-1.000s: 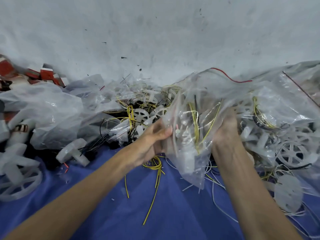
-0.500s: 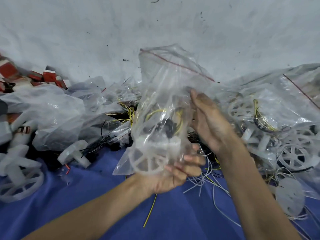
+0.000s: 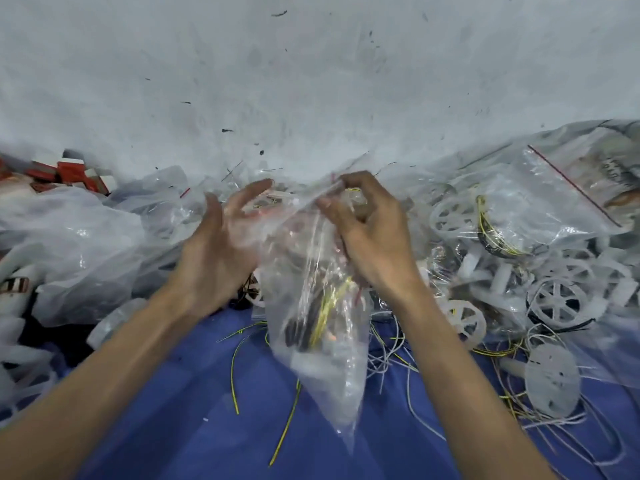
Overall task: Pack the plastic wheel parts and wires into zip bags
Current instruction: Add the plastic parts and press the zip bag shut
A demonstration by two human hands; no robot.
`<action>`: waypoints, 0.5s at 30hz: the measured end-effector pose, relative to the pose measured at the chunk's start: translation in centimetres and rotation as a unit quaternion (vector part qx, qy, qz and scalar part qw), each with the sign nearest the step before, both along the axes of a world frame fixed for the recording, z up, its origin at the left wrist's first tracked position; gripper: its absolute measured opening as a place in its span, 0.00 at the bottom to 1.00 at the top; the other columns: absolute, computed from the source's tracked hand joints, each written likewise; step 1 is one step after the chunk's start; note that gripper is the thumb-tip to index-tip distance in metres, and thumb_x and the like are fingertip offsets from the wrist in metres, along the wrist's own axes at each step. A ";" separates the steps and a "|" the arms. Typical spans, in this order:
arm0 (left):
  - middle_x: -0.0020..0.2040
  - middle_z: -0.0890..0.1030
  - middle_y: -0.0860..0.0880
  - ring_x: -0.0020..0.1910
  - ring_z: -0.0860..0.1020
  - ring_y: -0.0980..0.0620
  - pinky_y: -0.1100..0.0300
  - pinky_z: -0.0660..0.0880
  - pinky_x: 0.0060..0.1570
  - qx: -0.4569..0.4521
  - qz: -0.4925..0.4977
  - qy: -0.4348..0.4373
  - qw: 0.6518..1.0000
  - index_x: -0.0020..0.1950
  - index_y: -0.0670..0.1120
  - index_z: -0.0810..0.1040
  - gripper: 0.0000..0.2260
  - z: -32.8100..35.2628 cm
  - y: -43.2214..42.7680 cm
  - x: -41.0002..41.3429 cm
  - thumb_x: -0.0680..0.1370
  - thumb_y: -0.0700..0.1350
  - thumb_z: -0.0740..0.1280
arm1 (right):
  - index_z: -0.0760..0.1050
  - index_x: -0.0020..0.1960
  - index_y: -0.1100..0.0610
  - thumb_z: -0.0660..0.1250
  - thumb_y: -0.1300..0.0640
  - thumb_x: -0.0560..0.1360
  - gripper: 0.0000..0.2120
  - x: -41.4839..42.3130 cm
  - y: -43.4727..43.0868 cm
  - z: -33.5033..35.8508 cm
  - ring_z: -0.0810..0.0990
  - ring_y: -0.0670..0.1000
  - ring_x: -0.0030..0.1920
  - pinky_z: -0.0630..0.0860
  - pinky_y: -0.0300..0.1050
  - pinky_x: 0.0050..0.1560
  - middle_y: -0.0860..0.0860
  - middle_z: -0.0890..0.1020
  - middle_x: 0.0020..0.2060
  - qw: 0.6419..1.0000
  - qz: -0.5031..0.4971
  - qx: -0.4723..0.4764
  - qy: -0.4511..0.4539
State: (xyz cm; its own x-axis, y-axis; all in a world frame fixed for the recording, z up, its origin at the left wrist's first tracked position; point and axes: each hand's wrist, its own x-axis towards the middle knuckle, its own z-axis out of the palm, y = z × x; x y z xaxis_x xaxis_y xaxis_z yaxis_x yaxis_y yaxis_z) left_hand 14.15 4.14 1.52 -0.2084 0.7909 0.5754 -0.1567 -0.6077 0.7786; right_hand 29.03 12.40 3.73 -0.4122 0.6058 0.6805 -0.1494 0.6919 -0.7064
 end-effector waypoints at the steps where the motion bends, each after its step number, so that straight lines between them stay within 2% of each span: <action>1: 0.49 0.83 0.45 0.50 0.82 0.47 0.57 0.79 0.46 -0.037 0.020 -0.053 0.998 0.58 0.46 0.76 0.27 0.0 0.2 -0.7 0.69 0.64 0.67 | 0.71 0.49 0.51 0.67 0.54 0.75 0.05 -0.1 0.0 -0.1 0.66 0.40 0.18 0.59 0.26 0.22 0.36 0.75 0.23 1.000 0.004 0.014 -0.014; 2: 0.47 0.83 0.48 0.47 0.82 0.50 0.59 0.79 0.43 -0.030 0.028 -0.046 0.998 0.51 0.49 0.78 0.23 -0.1 0.1 -1.2 0.65 0.64 0.71 | 0.70 0.46 0.50 0.67 0.55 0.75 0.06 -0.1 0.0 -0.2 0.66 0.40 0.18 0.58 0.26 0.22 0.35 0.74 0.23 0.999 0.014 0.022 -0.024; 4: 0.45 0.83 0.51 0.45 0.82 0.52 0.60 0.79 0.40 -0.022 0.045 0.008 0.999 0.43 0.51 0.81 0.17 -0.7 0.5 -1.7 0.65 0.63 0.72 | 0.69 0.46 0.50 0.66 0.56 0.76 0.06 0.2 0.4 -0.4 0.65 0.40 0.19 0.59 0.28 0.22 0.35 0.74 0.22 0.998 0.045 0.024 -0.038; 6: 0.46 0.83 0.54 0.46 0.81 0.55 0.61 0.79 0.41 -0.031 0.040 0.045 0.998 0.43 0.53 0.83 0.16 -1.4 0.6 -1.9 0.66 0.64 0.71 | 0.69 0.48 0.51 0.64 0.55 0.77 0.04 0.8 1.0 -0.4 0.66 0.40 0.21 0.61 0.29 0.24 0.37 0.74 0.24 0.997 0.061 0.021 -0.047; 9: 0.49 0.83 0.56 0.51 0.81 0.56 0.57 0.79 0.48 -0.061 0.009 0.093 0.994 0.46 0.55 0.84 0.18 -2.1 0.5 -2.9 0.65 0.65 0.72 | 0.70 0.44 0.45 0.63 0.53 0.75 0.04 1.8 2.0 -0.3 0.72 0.41 0.27 0.70 0.34 0.29 0.40 0.74 0.28 0.995 0.092 -0.045 -0.017; 10: 0.49 0.83 0.55 0.51 0.81 0.55 0.56 0.79 0.49 -0.077 0.005 0.122 0.989 0.47 0.54 0.84 0.16 -2.1 0.3 -3.1 0.67 0.63 0.72 | 0.70 0.42 0.43 0.62 0.53 0.74 0.05 2.0 2.2 -0.2 0.72 0.42 0.29 0.71 0.36 0.30 0.40 0.74 0.29 0.992 0.103 -0.076 -0.003; 12: 0.44 0.84 0.53 0.45 0.82 0.56 0.62 0.79 0.46 -0.092 0.061 0.191 0.975 0.45 0.54 0.84 0.07 -2.4 0.3 -3.2 0.74 0.54 0.67 | 0.70 0.40 0.43 0.62 0.54 0.72 0.05 2.4 2.4 0.0 0.71 0.42 0.29 0.71 0.41 0.32 0.40 0.73 0.32 0.987 0.121 -0.110 0.001; 13: 0.40 0.84 0.53 0.41 0.82 0.57 0.65 0.78 0.43 -0.087 0.101 0.205 0.970 0.42 0.54 0.83 0.08 -2.3 0.5 -3.4 0.76 0.48 0.64 | 0.71 0.41 0.43 0.62 0.54 0.72 0.05 2.6 2.5 0.1 0.71 0.44 0.30 0.70 0.42 0.33 0.40 0.74 0.33 0.986 0.130 -0.108 -0.011; 15: 0.34 0.83 0.53 0.34 0.80 0.59 0.68 0.76 0.39 -0.080 0.150 0.210 0.963 0.37 0.55 0.83 0.11 -1.6 0.5 -3.4 0.74 0.45 0.62 | 0.72 0.42 0.43 0.64 0.53 0.71 0.05 3.1 2.5 0.4 0.74 0.47 0.32 0.71 0.48 0.32 0.40 0.77 0.35 0.987 0.131 -0.069 -0.068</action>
State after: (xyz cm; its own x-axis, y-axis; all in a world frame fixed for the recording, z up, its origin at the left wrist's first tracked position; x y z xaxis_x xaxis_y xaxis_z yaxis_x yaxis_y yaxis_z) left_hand 10.72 4.65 -0.07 -0.2167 0.8169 0.5345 0.3558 -0.4438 0.8225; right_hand 32.13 14.95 4.10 -0.6484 0.5490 0.5275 -0.2081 0.5387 -0.8164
